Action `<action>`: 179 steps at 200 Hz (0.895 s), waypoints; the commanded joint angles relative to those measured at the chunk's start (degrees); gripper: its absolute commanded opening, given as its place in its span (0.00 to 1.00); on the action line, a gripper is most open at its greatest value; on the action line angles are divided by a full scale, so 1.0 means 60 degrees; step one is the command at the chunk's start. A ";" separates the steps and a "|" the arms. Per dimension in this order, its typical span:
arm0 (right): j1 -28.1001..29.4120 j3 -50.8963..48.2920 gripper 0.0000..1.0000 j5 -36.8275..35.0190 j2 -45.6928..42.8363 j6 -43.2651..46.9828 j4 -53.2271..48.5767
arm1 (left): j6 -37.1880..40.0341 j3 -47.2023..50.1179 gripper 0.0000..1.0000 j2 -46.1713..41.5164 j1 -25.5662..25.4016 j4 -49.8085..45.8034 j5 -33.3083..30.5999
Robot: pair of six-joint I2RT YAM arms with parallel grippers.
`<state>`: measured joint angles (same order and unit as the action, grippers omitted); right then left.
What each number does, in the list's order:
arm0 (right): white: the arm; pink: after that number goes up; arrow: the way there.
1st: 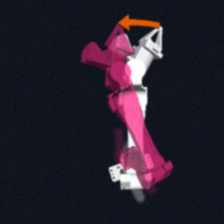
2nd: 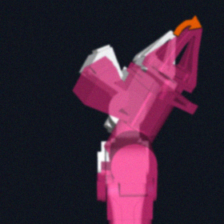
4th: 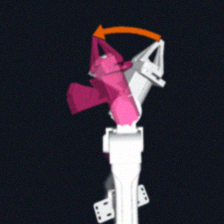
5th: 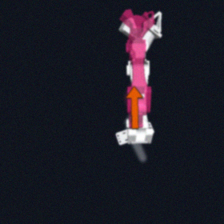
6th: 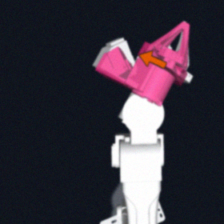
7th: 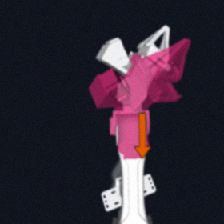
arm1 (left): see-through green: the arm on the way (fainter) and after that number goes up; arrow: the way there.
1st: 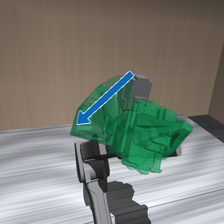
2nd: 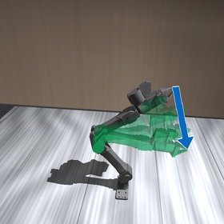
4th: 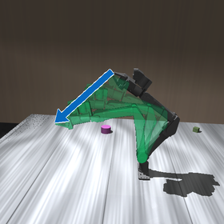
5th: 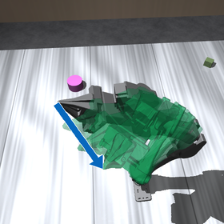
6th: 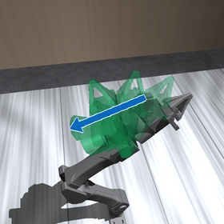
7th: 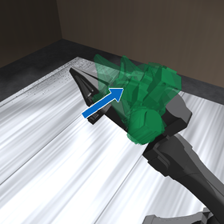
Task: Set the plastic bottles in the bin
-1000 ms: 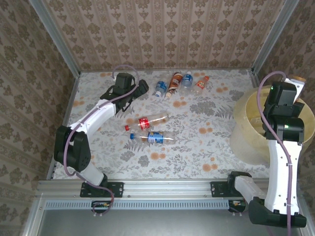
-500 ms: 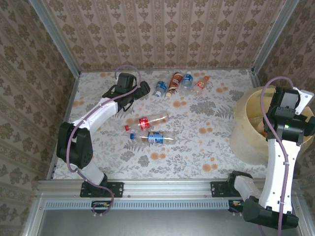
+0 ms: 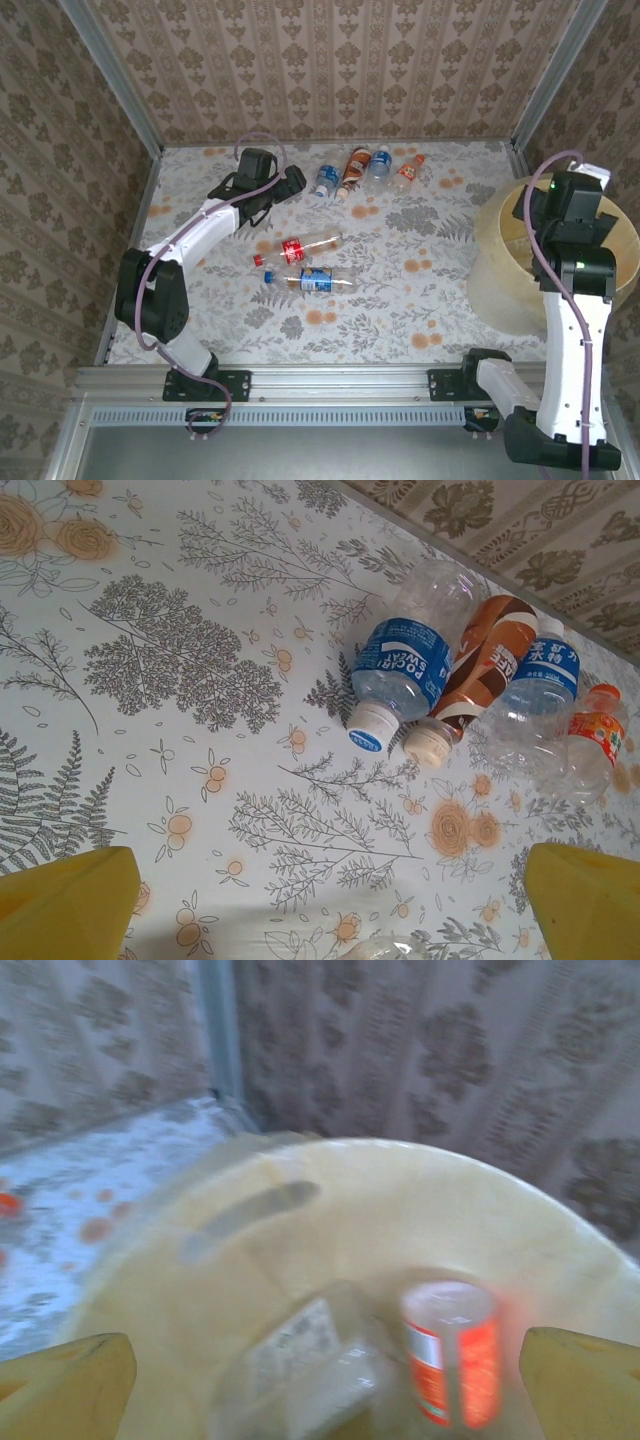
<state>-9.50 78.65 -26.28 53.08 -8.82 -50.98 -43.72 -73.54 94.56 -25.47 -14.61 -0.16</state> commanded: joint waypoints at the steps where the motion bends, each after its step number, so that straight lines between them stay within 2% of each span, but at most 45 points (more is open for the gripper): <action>1: 0.0676 -0.0055 1.00 0.0968 -0.0022 -0.0434 0.0912 | 0.0416 -0.0308 1.00 0.0227 -0.0028 -0.0119 0.0236; 32: 0.1679 0.0103 1.00 0.1268 0.0394 -0.0617 0.1330 | 0.0727 -0.0532 1.00 0.0508 -0.0024 -0.0253 0.0487; 46: 0.2087 0.0012 1.00 0.1587 0.0475 -0.0765 0.1710 | 0.1080 -0.0824 1.00 0.0873 -0.0024 -0.0323 0.0918; 62: 0.2631 -0.0191 1.00 0.2249 0.0563 -0.1049 0.2306 | 0.1702 -0.1716 1.00 0.1654 -0.0046 -0.0977 0.1573; 81: 0.3309 -0.0506 1.00 0.2879 0.0723 -0.1377 0.3151 | 0.2453 -0.2800 1.00 0.2529 -0.0046 -0.1851 0.1551; 114: 0.4323 -0.1014 1.00 0.3450 0.1294 -0.1705 0.4401 | 0.3239 -0.3927 1.00 0.3633 -0.0054 -0.2024 0.1778; 133: 0.4668 -0.1198 1.00 0.3630 0.1542 -0.1841 0.4702 | 0.3753 -0.4774 0.99 0.4345 -0.0046 -0.2158 0.1820; 147: 0.4815 -0.1161 1.00 0.3590 0.1737 -0.1968 0.4603 | 0.4624 -0.5697 0.97 0.4976 -0.0050 -0.2472 0.2103; 155: 0.4894 -0.1142 1.00 0.3592 0.1798 -0.2003 0.4542 | 0.5006 -0.6132 0.97 0.5310 -0.0046 -0.2671 0.2015; 159: 0.4919 -0.1155 1.00 0.3602 0.1824 -0.2009 0.4518 | 0.5145 -0.6337 0.97 0.5469 -0.0307 -0.2742 0.1939; 179: 0.5040 -0.1270 1.00 0.3629 0.1836 -0.2036 0.4527 | 0.5695 -0.7430 0.96 0.6272 -0.0268 -0.3106 0.1994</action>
<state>19.88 71.85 -5.65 64.49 -19.38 -26.13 -17.63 -110.98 128.31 -26.06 -28.47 10.35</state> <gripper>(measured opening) 0.999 0.968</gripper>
